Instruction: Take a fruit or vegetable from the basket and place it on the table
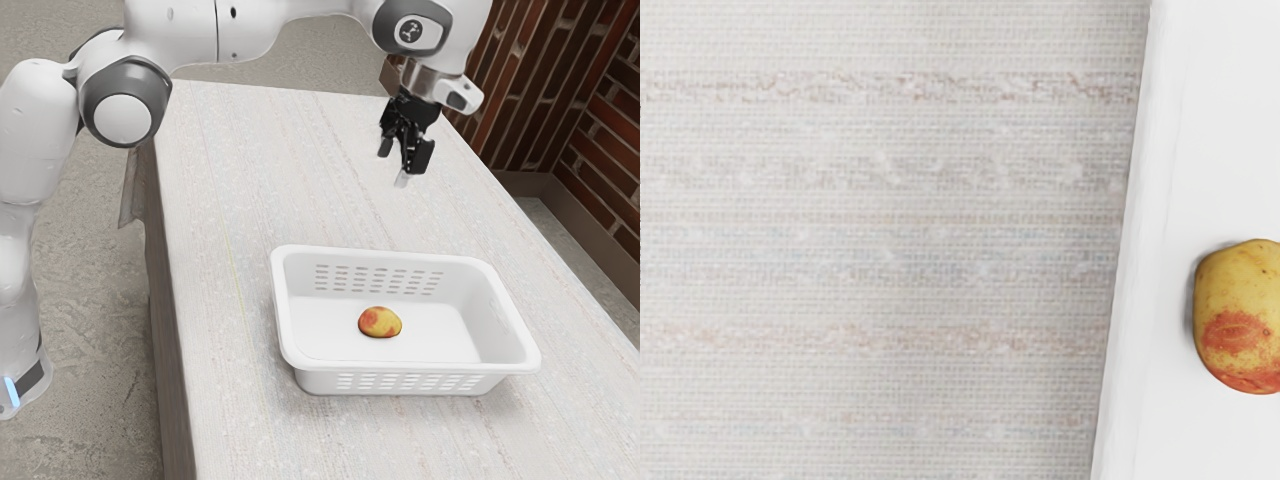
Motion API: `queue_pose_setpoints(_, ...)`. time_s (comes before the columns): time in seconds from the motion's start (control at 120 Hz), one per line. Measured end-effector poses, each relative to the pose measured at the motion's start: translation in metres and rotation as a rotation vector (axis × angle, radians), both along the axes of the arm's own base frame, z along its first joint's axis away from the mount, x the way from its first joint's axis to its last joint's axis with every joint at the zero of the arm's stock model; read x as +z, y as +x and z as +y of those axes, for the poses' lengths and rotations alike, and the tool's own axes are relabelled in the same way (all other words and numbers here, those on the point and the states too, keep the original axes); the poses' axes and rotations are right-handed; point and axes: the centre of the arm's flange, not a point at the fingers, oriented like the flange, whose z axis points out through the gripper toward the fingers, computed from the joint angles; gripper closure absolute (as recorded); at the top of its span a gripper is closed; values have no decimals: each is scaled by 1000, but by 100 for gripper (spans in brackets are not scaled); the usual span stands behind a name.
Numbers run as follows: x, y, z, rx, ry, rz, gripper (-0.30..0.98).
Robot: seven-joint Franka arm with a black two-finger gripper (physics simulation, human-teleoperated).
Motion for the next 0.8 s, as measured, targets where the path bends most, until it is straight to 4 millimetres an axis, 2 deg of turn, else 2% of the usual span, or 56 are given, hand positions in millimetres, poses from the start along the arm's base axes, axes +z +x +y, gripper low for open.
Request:
queue_pose_setpoints(0.333, 8, 9, -3, -14, -1, -82, 0)
queue_pose_setpoints(0.392, 7, 11, -21, -48, -11, -96, 0)
queue_pose_setpoints(0.492, -23, 29, -56, -111, -33, -92, 0)
queue_pose_setpoints(0.575, -47, 40, -66, -128, -40, -80, 0)
queue_pose_setpoints(0.667, -55, 43, -75, -142, -47, -86, 0)
queue_pose_setpoints(0.8, -60, 35, -135, -240, -64, -90, 0)
